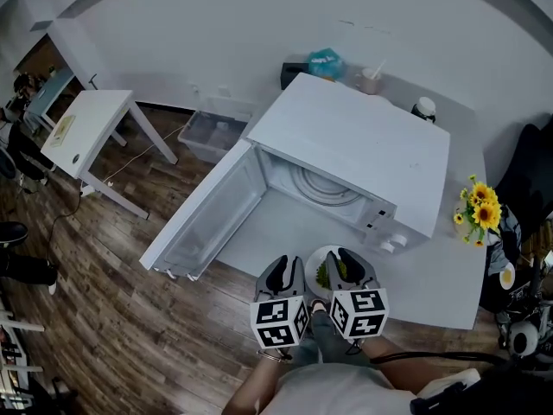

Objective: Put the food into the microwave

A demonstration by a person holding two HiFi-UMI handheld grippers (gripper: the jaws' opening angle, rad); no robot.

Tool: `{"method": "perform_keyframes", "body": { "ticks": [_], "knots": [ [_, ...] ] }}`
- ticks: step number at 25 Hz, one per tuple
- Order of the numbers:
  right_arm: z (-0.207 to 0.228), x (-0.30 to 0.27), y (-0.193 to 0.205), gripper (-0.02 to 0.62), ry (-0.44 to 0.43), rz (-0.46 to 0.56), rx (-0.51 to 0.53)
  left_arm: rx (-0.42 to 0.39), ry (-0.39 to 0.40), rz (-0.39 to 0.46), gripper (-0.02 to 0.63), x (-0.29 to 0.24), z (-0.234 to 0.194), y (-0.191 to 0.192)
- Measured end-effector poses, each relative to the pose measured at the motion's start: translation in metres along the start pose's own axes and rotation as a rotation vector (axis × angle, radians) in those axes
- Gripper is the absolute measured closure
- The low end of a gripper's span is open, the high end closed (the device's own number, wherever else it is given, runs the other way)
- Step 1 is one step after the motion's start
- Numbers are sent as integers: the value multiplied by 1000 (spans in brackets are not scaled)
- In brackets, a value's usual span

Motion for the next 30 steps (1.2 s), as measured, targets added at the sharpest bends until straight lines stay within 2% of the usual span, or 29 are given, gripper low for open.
{"method": "perform_keyframes", "body": {
  "ticks": [11, 30],
  "knots": [
    [45, 11, 47, 523, 109, -95, -62, 17, -6, -119, 515, -22, 4, 45],
    [84, 8, 105, 523, 172, -196, -146, 40, -31, -253, 517, -45, -3, 97]
  ]
}}
Point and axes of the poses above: the fingertips, and each gripper's own axes: x backward along the fingers, z to its right, y out of its underside, the point moved 6 cm from there along x, backward along the fingers, and after that the axes turned 1 degree about z, right-handed, at the moved point
